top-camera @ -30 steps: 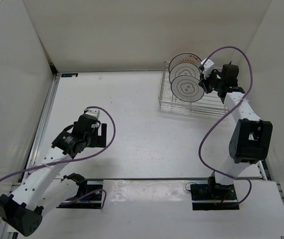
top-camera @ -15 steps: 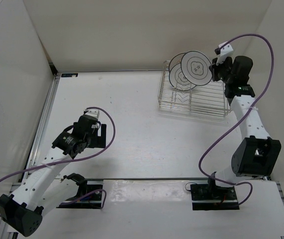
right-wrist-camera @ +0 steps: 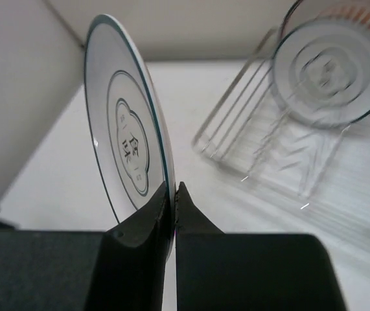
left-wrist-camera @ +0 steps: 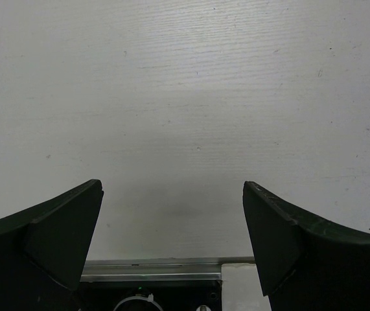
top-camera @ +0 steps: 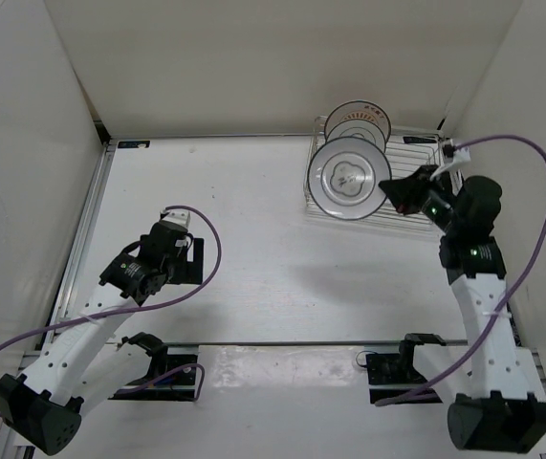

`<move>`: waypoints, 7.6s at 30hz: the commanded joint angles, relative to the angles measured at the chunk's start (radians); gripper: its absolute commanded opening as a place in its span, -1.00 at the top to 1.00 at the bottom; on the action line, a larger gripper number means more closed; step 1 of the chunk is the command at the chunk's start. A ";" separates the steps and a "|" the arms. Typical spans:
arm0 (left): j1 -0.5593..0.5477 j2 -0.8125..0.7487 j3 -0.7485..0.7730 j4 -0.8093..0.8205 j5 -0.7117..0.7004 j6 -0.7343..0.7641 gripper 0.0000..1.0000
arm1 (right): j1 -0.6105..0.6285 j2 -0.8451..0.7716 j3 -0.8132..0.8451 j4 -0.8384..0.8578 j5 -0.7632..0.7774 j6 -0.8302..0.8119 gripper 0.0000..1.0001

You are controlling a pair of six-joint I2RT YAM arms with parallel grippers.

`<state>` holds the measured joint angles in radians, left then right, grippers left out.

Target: Unload the plates from the dish rack

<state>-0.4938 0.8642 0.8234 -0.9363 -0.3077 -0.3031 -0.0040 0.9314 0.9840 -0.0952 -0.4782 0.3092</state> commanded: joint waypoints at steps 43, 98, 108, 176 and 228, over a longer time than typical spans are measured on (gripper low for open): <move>0.001 0.050 -0.012 0.042 0.200 0.062 -1.00 | 0.286 0.064 -0.394 -0.344 0.317 0.110 -0.05; -0.005 0.055 0.017 -0.004 0.286 0.041 -1.00 | -0.077 1.115 0.728 0.265 -0.052 -0.487 -0.55; -0.006 0.065 0.023 -0.009 0.286 0.036 -1.00 | -0.091 1.198 0.743 0.310 -0.129 -0.438 -0.45; -0.006 0.047 0.011 0.004 0.222 0.033 -1.00 | -0.146 0.686 0.329 0.445 -0.129 -0.051 1.00; -0.006 0.045 0.020 -0.004 0.263 0.030 -1.00 | -0.142 1.228 0.874 -0.887 0.550 0.076 -0.24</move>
<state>-0.4957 0.9215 0.8185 -0.9424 -0.0586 -0.2707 -0.1421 2.1475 1.8656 -0.9451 0.0750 0.3382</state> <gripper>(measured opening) 0.999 0.619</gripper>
